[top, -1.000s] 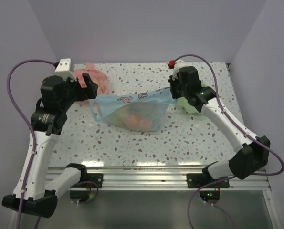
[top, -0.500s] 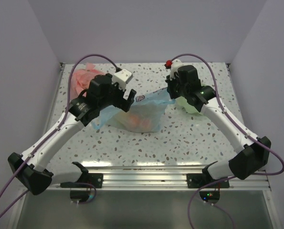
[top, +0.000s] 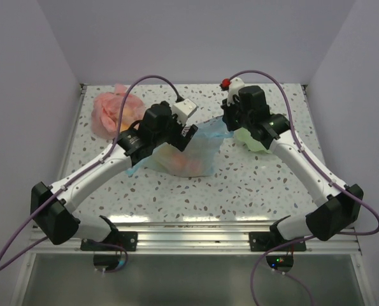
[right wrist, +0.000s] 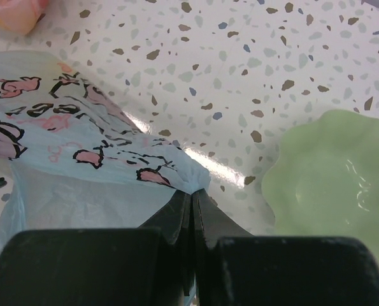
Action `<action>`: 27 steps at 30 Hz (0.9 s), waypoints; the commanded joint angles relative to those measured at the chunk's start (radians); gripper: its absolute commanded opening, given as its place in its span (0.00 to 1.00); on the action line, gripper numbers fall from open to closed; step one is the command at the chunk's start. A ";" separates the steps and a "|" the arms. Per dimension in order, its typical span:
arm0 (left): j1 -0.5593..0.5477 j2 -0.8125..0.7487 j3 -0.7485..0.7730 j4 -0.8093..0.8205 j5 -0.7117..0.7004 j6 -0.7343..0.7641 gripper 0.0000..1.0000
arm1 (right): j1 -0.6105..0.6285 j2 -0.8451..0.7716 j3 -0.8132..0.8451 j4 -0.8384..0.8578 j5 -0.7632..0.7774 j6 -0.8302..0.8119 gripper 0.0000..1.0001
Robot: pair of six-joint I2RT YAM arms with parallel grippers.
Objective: Untie the knot of the plastic bag and take out the fruit
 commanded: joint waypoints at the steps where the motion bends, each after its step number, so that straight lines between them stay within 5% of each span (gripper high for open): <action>1: -0.001 -0.001 0.000 0.099 -0.045 0.018 0.98 | 0.001 -0.045 0.030 -0.002 -0.009 -0.014 0.00; 21: 0.020 0.089 -0.008 0.121 -0.200 0.000 0.88 | 0.001 -0.045 0.018 0.003 -0.029 0.017 0.00; 27: 0.104 0.099 -0.060 0.179 -0.220 -0.040 0.88 | 0.003 -0.053 -0.008 0.007 -0.029 0.026 0.00</action>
